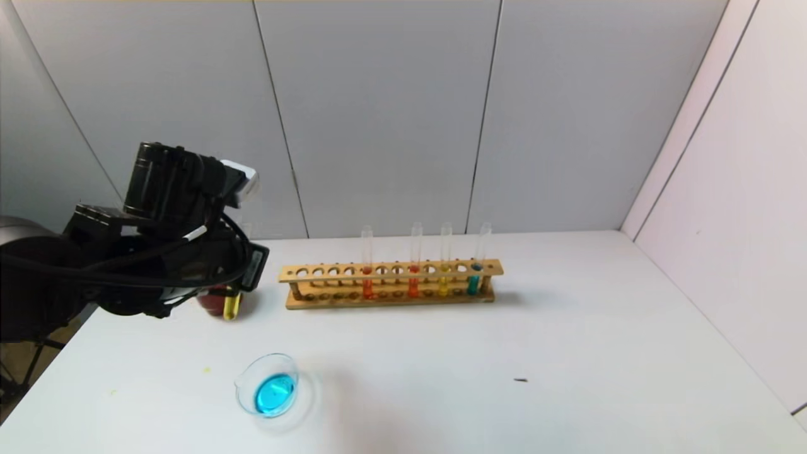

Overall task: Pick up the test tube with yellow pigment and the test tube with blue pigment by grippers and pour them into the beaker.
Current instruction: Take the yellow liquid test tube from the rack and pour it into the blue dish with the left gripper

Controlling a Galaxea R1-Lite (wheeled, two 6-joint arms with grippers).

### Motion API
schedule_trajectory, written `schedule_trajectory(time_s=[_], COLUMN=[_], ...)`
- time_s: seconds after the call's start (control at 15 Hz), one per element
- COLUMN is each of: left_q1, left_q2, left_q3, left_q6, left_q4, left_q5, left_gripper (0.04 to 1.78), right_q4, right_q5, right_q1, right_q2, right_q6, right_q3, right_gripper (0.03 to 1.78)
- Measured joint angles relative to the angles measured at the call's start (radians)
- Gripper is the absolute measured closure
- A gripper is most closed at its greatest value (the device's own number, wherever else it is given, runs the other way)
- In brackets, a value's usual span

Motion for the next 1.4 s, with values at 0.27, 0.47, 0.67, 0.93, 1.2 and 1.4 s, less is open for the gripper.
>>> schedule_trajectory(time_s=[0.27, 0.47, 0.67, 0.93, 1.2, 1.4], left_q1=[0.021, 0.023, 0.022, 0.022, 0.02, 0.019], left_q2=[-0.007, -0.004, 0.006, 0.021, 0.032, 0.032], left_q3=[0.033, 0.041, 0.063, 0.117, 0.161, 0.188], left_q6=[0.017, 0.091, 0.151, 0.219, 0.274, 0.363], left_q4=[0.106, 0.174, 0.182, 0.182, 0.183, 0.183], left_q5=[-0.002, -0.001, 0.005, 0.007, 0.048, 0.121], left_gripper=[1.51, 1.51, 1.51, 1.51, 1.51, 1.51], right_q4=[0.0, 0.0, 0.0, 0.0, 0.0, 0.0], right_q5=[0.0, 0.0, 0.0, 0.0, 0.0, 0.0], right_q1=[0.0, 0.001, 0.0, 0.0, 0.001, 0.0], right_q2=[0.0, 0.0, 0.0, 0.0, 0.0, 0.0], right_q6=[0.0, 0.0, 0.0, 0.0, 0.0, 0.0], right_q3=[0.0, 0.0, 0.0, 0.0, 0.0, 0.0], right_gripper=[0.07, 0.07, 0.07, 0.07, 0.07, 0.07])
